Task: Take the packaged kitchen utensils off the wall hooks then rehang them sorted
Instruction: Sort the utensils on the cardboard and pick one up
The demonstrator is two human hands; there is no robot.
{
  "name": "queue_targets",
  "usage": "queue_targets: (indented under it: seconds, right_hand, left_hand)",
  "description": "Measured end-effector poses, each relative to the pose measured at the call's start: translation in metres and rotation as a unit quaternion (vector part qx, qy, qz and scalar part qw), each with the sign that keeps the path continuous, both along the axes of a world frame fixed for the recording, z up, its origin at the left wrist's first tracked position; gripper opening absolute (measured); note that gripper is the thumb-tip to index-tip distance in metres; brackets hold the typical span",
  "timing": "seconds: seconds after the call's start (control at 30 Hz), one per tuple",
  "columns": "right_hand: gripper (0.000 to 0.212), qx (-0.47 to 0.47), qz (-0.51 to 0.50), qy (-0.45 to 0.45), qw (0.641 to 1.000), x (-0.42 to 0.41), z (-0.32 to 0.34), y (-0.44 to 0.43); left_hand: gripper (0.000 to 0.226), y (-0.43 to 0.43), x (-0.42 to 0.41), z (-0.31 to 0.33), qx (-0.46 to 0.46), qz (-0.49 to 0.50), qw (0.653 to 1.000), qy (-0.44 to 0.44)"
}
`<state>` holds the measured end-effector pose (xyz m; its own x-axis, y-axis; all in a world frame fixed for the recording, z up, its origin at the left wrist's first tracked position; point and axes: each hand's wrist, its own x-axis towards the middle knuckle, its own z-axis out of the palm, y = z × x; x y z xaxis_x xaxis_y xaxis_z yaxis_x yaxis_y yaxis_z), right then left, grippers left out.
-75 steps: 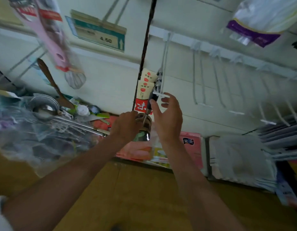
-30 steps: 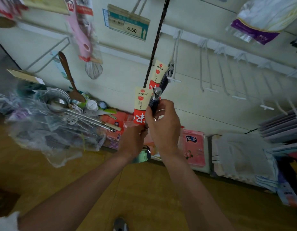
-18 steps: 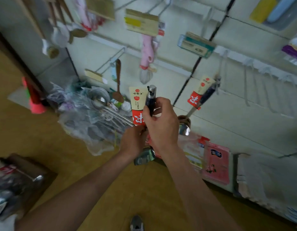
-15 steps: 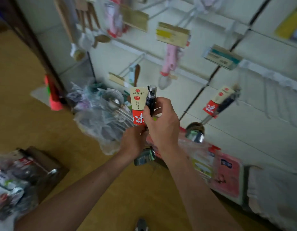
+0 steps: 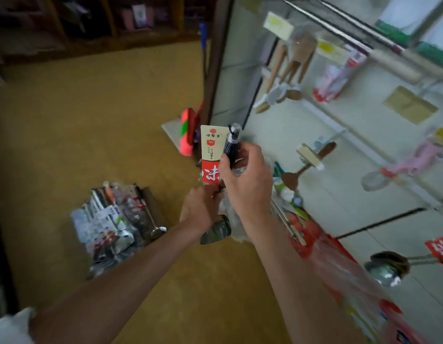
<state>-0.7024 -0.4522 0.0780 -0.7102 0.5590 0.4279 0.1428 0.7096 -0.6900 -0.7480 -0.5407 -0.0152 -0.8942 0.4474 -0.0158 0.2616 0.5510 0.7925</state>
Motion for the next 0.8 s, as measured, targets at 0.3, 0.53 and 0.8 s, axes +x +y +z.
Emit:
queue_targets:
  seconds: [0.3,0.53,0.8]
  right_hand:
    - [0.038,-0.014,0.083,-0.015,0.996,-0.1,-0.022,-0.114]
    - [0.038,0.008,0.131,-0.025,0.991,-0.183,-0.077,-0.142]
    - [0.036,-0.014,0.188,-0.127,0.974,-0.289,-0.2,-0.124]
  left_hand:
    - [0.019,-0.121,-0.078,-0.025,0.0,0.093,0.995,0.026]
    - [0.025,-0.147,-0.142,-0.076,-0.022,0.135,0.991,-0.008]
    - [0.02,-0.139,-0.213,-0.195,-0.047,0.169,0.981,-0.077]
